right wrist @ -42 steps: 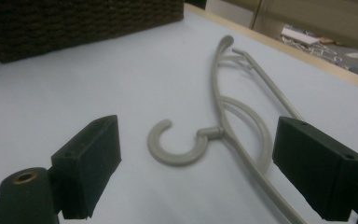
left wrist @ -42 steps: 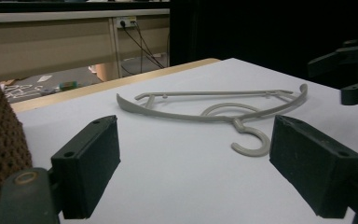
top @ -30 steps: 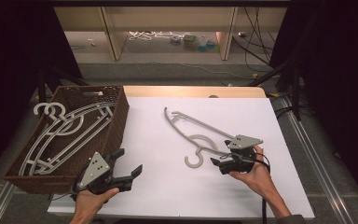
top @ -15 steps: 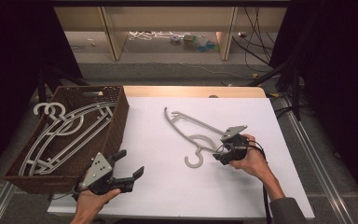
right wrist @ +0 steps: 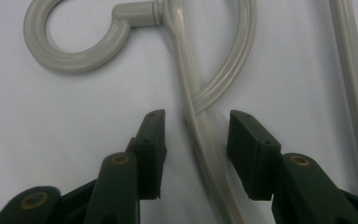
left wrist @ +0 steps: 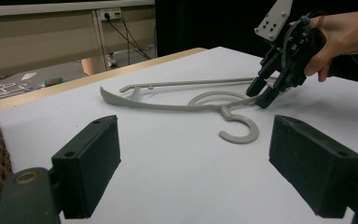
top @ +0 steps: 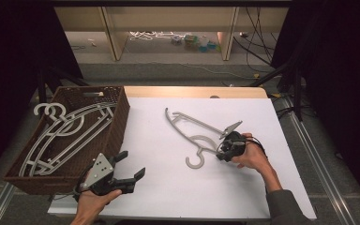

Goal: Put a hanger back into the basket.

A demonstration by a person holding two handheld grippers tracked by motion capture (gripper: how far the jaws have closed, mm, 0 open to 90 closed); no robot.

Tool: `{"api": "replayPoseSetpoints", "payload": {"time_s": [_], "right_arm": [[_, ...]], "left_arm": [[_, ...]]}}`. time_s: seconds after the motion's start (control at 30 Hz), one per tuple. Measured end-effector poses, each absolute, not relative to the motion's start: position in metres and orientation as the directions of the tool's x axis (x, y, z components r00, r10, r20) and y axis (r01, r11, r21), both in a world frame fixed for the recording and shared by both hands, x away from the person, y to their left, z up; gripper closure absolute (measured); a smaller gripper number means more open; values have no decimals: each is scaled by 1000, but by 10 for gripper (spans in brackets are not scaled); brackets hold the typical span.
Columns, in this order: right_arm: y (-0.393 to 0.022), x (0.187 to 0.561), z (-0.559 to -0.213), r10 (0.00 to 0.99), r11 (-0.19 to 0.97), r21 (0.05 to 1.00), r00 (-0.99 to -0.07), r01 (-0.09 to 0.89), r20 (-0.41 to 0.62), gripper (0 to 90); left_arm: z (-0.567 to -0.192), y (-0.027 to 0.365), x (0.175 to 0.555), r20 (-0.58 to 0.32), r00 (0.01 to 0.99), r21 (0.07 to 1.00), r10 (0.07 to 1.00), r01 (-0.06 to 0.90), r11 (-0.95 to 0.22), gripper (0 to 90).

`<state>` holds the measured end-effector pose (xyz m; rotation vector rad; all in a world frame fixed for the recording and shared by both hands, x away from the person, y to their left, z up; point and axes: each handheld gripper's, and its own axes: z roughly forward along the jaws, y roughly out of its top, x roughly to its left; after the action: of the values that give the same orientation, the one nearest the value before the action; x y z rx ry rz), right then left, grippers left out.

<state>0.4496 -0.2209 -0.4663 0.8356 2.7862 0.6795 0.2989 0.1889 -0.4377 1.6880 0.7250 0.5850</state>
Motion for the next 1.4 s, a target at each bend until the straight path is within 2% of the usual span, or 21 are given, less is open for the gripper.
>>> {"api": "replayPoseSetpoints", "payload": {"time_s": [0.4,0.9,1.17,1.4], "right_arm": [[-213,456,-462,532,785,385,-847,486,-15,660],[-207,456,-461,487,823,347,-873,449,-25,767],[-203,451,-459,398,874,337,-914,351,-80,819],[-200,444,-452,344,874,388,-936,293,-69,820]], "left_arm": [[-438,189,299,12,691,973,723,159,-169,166],[-439,187,300,15,693,971,721,162,-176,174],[-442,179,303,42,693,965,720,159,-210,191],[-443,155,319,106,694,952,712,136,-274,219]]}}
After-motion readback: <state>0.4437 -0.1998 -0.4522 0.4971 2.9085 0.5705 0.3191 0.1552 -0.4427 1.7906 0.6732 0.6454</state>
